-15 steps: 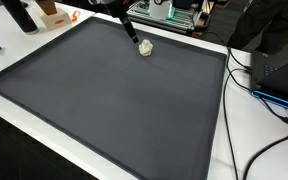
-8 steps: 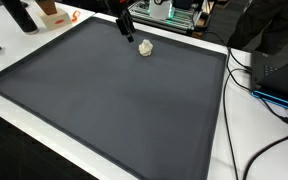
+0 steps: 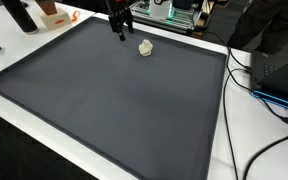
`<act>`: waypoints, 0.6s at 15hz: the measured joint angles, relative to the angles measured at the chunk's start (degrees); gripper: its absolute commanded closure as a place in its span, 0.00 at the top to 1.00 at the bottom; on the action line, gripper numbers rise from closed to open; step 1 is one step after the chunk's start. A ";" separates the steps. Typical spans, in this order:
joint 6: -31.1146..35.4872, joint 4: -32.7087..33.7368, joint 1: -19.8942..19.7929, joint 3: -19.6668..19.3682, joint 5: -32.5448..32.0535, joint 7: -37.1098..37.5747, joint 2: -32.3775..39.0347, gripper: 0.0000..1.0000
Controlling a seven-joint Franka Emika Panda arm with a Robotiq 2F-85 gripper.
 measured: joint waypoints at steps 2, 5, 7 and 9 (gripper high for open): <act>0.16 -0.60 0.02 0.03 0.00 -0.02 -0.11 1.00; 0.16 -1.18 0.04 0.18 0.00 -0.14 -0.36 1.00; 0.16 -1.39 0.05 0.23 0.00 -0.14 -0.49 1.00; 0.16 -1.49 0.05 0.24 0.00 -0.14 -0.52 1.00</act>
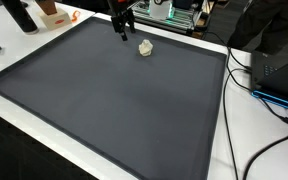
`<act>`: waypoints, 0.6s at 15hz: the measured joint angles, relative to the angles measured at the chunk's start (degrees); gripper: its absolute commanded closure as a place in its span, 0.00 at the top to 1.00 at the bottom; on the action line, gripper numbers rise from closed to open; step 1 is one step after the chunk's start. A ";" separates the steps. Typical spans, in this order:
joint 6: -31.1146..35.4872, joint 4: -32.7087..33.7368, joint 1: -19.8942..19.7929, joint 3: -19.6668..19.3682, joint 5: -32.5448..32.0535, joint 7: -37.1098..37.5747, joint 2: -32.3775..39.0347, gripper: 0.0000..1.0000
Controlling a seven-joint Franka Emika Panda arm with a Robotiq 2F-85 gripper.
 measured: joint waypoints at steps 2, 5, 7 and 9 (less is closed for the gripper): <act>0.00 -0.13 0.00 0.01 0.00 0.00 -0.01 1.00; 0.00 -0.34 0.02 0.05 0.00 -0.10 -0.05 1.00; 0.00 -0.44 0.11 0.08 -0.01 -0.25 -0.09 1.00; -0.01 -0.52 0.15 0.20 -0.10 -0.75 -0.12 1.00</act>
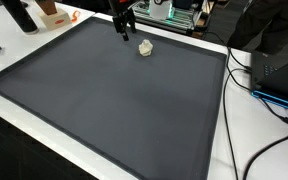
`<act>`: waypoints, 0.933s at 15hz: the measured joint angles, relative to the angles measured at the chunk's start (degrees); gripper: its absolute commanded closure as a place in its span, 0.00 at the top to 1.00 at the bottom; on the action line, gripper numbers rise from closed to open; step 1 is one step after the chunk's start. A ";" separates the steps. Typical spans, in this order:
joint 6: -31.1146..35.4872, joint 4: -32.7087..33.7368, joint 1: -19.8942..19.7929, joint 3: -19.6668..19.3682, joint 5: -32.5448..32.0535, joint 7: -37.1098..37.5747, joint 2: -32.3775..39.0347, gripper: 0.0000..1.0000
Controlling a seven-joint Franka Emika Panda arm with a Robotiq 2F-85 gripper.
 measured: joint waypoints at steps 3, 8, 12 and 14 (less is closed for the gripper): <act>-0.02 -0.06 0.03 0.23 -1.19 -1.02 -0.16 1.00; -0.23 -0.14 0.19 0.76 -6.81 -2.54 -1.48 1.00; -0.80 -0.15 0.42 1.36 -13.23 -2.53 -3.04 1.00; -1.34 -0.14 0.56 1.79 -17.07 -2.34 -3.93 1.00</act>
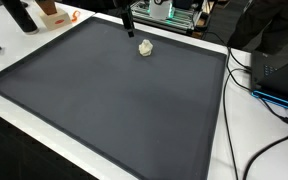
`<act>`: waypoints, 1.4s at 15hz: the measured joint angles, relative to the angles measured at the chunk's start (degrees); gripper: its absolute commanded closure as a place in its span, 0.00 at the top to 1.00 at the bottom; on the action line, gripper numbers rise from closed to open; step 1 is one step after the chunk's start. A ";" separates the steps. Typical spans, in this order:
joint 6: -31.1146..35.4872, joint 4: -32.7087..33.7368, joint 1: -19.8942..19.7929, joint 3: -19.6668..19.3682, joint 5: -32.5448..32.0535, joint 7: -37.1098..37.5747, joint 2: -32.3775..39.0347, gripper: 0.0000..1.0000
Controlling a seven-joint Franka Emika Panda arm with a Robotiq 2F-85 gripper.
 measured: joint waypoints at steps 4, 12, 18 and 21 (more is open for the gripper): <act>-3.05 0.40 0.20 1.22 -7.74 1.48 -2.41 1.00; -13.76 5.37 0.55 4.85 -18.49 4.10 -7.41 1.00; -17.87 9.58 1.64 6.62 -20.87 3.94 -8.25 1.00; -18.26 10.59 1.75 7.00 -21.19 3.73 -8.24 1.00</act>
